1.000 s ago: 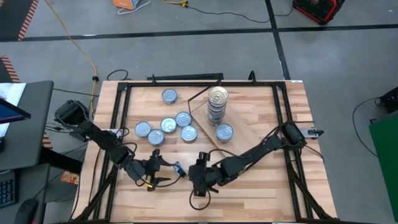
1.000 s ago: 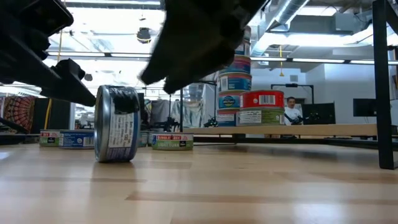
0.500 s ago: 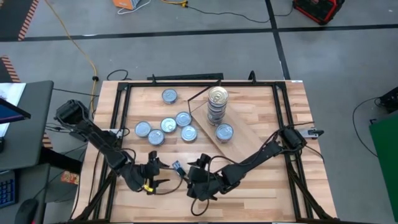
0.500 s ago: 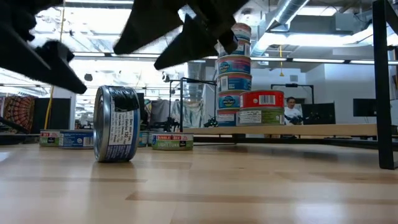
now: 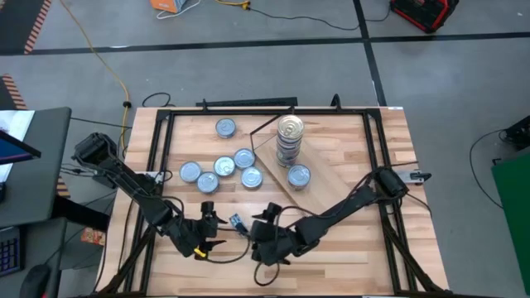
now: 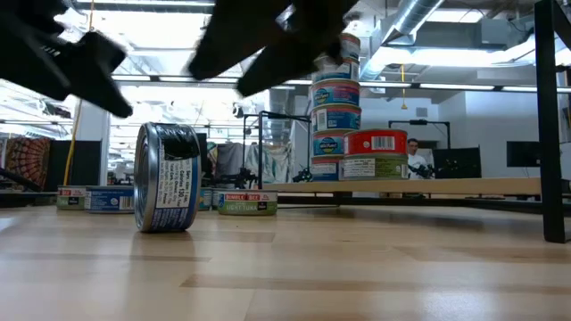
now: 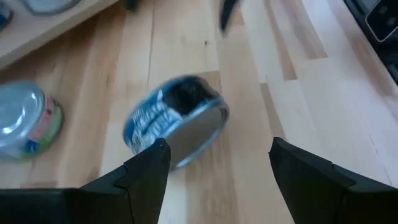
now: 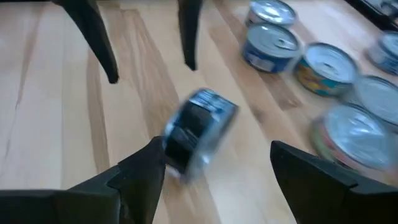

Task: Stack canned seafood by type on shelf
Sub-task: Stack the blue tuna can on top of the red tuna can on the shelf

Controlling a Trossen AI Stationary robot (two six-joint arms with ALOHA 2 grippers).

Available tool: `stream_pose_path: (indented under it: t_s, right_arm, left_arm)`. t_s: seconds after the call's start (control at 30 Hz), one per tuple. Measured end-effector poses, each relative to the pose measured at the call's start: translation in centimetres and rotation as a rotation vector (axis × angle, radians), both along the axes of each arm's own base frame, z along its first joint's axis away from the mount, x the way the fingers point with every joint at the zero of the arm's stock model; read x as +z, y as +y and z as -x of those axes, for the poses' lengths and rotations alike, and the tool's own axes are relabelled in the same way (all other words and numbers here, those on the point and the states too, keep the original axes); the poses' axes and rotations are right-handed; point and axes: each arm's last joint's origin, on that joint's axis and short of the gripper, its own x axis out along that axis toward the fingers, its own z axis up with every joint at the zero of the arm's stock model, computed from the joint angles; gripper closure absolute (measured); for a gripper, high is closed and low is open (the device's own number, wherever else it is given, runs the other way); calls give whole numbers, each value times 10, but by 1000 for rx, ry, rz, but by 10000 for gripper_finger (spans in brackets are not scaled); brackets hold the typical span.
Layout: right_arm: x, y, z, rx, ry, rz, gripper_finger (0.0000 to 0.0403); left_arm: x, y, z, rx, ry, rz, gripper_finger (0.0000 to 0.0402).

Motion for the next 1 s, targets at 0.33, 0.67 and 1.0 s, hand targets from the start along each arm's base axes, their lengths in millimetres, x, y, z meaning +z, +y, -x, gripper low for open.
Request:
stream_pose_path:
  t_s: [0.33,0.67,1.0]
  right_arm:
    - [3,-19,42,-80,106,-25,98]
    - [-10,-51,72,-52,60,-106,102]
    - [1,-56,82,-45,16,-127,102]
  left_arm:
    - [36,9,-25,-151,31,-198,138]
    - [38,35,-61,-288,112,-148,114]
    - [12,31,-93,-451,369,-310,114]
